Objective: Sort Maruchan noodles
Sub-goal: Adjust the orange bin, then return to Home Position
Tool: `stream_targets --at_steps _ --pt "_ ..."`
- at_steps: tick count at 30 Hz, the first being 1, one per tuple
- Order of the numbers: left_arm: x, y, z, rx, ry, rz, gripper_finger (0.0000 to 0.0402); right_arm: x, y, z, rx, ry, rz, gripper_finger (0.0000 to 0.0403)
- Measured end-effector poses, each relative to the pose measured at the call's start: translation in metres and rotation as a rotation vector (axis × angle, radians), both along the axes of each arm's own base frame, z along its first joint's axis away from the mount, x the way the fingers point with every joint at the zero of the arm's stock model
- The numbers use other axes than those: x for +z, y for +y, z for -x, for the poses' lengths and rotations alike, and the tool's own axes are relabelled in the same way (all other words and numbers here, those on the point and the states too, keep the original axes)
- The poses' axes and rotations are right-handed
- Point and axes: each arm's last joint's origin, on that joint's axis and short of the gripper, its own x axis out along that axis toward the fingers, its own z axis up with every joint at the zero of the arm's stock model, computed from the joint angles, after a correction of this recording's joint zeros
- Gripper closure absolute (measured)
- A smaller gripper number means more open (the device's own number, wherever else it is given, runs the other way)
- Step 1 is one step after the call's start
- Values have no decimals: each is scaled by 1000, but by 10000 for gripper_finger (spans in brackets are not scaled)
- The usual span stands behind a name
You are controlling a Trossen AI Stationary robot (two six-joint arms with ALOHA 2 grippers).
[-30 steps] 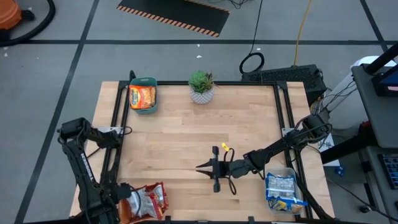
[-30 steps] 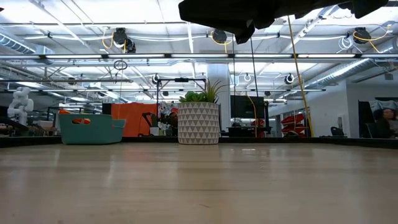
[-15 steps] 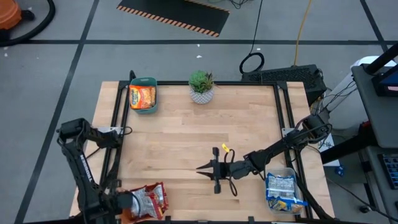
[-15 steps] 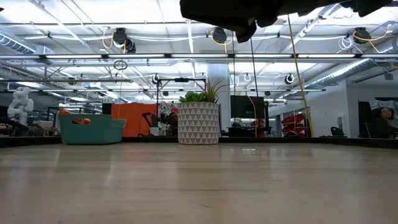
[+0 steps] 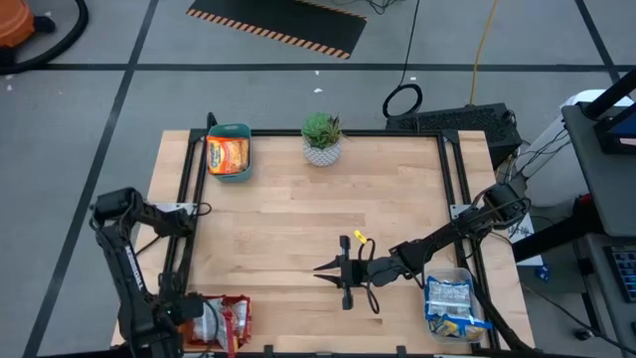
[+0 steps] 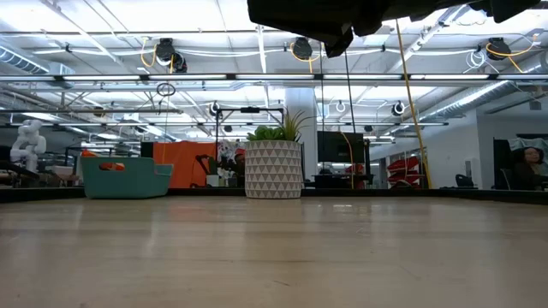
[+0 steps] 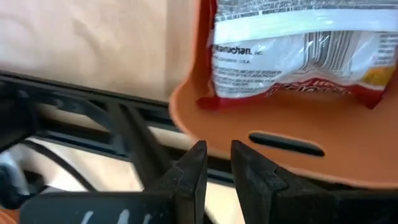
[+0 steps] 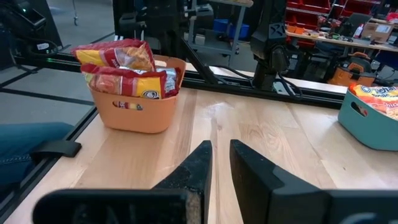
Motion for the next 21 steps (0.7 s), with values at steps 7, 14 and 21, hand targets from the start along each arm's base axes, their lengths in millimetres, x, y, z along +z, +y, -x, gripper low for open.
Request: stream_targets --at_steps 7,14,21 --pt "42 16 -11 -118 -235 -59 324 5 -1 -1 120 -11 -19 353" --pt "81 48 -19 -353 -715 -214 324 10 -16 -8 127 -47 19 360" --pt "95 79 -24 -368 -1167 -438 324 28 -43 -10 58 -72 25 386"
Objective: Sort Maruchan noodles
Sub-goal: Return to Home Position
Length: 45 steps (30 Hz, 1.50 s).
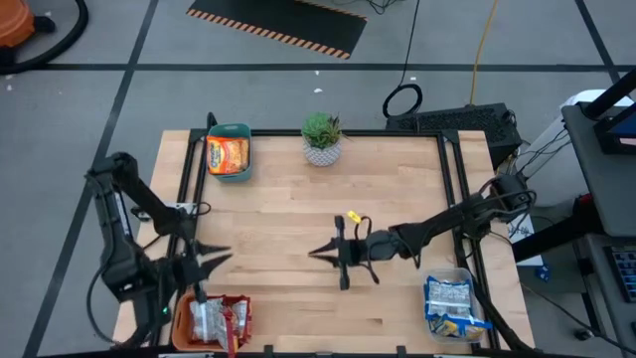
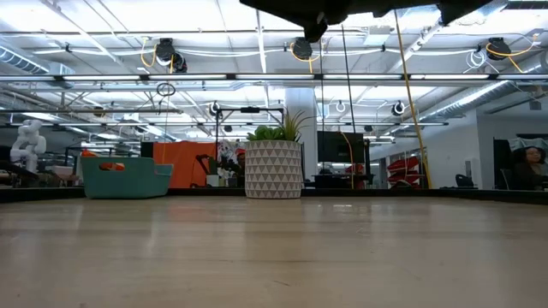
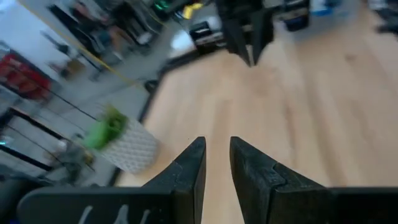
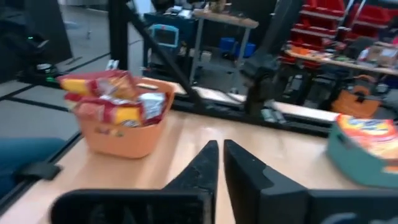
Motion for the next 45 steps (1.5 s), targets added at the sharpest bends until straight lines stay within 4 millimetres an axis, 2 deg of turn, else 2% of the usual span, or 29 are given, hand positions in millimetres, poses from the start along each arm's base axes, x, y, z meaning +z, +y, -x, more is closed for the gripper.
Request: stream_targets --at_steps 6,9,16,21,25,29,34,40,45 --pt "-6 34 -3 65 -52 -10 324 25 -22 8 -35 -24 121 401" --pt "-7 44 -4 57 -68 30 324 38 -33 13 -58 -32 165 402" --pt "-7 49 -15 -130 -121 92 324 53 -54 24 -100 0 238 402" --pt "-21 52 -21 -294 -199 98 324 58 -57 27 -112 -15 232 403" --pt "-38 65 -22 -345 -225 93 324 52 -57 28 -111 2 225 403" --pt "-50 82 -19 -345 -236 132 324 37 -58 33 -110 25 206 403" --pt "-62 96 -14 -359 -261 161 325 25 -62 40 -128 -51 180 403" --pt "-71 109 -10 -392 -269 169 326 9 -71 50 -154 -91 187 403" --pt "-74 115 -9 -488 -262 203 326 -5 -76 59 -172 -82 116 403"
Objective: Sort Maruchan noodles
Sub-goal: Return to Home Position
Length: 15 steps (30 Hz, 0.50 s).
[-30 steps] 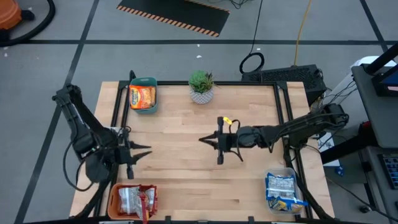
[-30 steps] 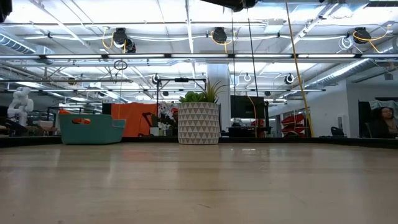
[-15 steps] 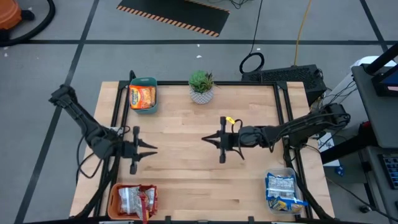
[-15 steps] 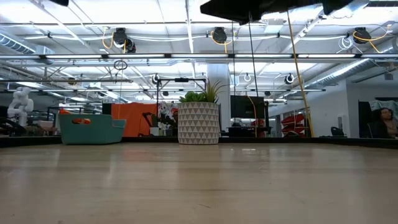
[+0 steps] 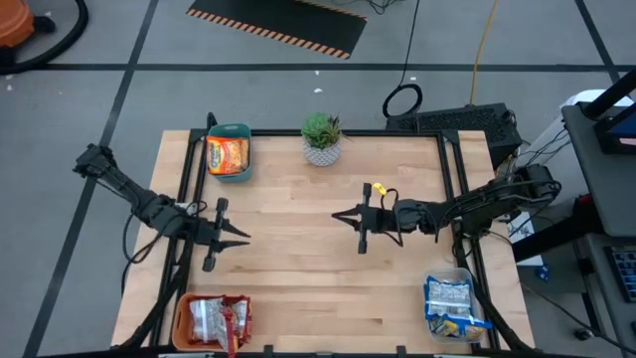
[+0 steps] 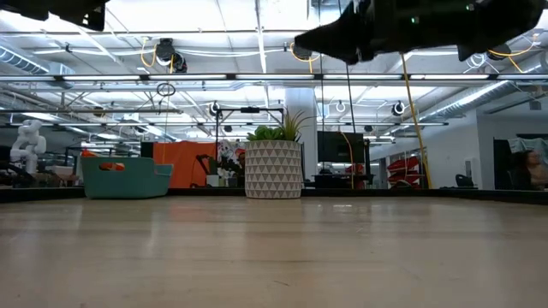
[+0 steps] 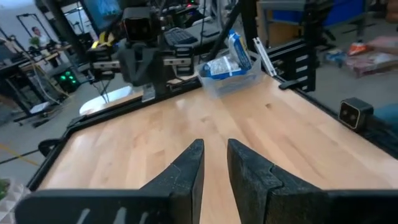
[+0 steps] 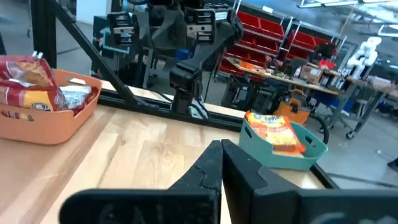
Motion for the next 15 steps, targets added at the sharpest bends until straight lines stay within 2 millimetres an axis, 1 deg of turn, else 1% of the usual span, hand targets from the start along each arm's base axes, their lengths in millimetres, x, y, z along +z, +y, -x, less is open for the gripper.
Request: stream_targets --at_steps 4,5,8,9,15 --pt "0 5 -3 8 -2 -11 327 -10 -1 7 -2 8 -34 403" --pt "0 7 -4 14 -2 -16 334 -12 -1 8 -2 10 -43 403" --pt "0 12 -6 30 -2 -34 382 -15 -2 10 -3 22 -50 403" --pt "0 14 -7 35 -1 -35 391 -16 -2 10 -3 23 -50 403" --pt "-4 30 -13 153 38 -12 398 -15 -2 10 -3 20 -50 403"
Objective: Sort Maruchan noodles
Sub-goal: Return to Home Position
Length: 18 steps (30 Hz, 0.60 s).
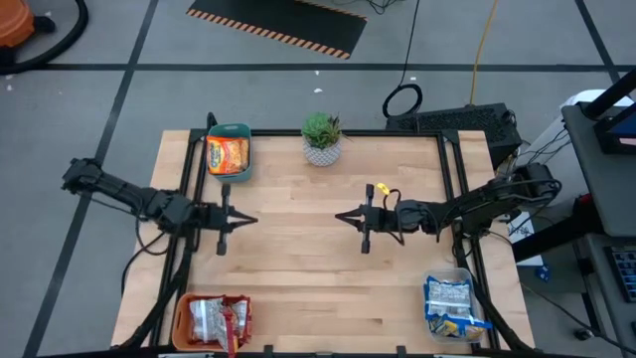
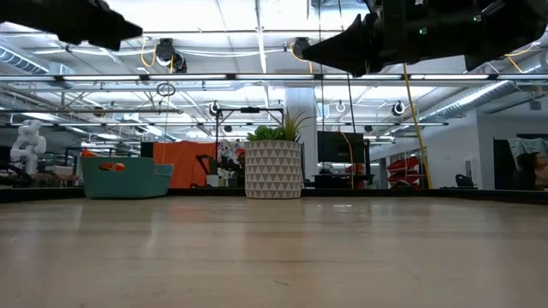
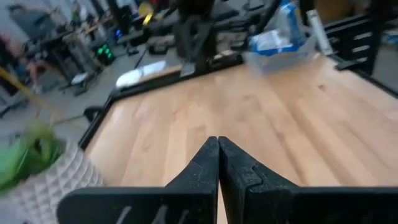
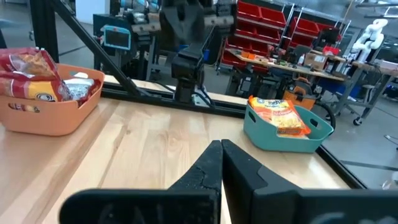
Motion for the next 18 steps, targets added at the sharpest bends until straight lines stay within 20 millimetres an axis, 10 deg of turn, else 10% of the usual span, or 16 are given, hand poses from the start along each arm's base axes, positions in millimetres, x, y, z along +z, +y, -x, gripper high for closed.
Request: stream_targets --at_steps 18 --pt "-28 22 10 57 -69 79 400 -27 -11 74 1 -87 9 403"
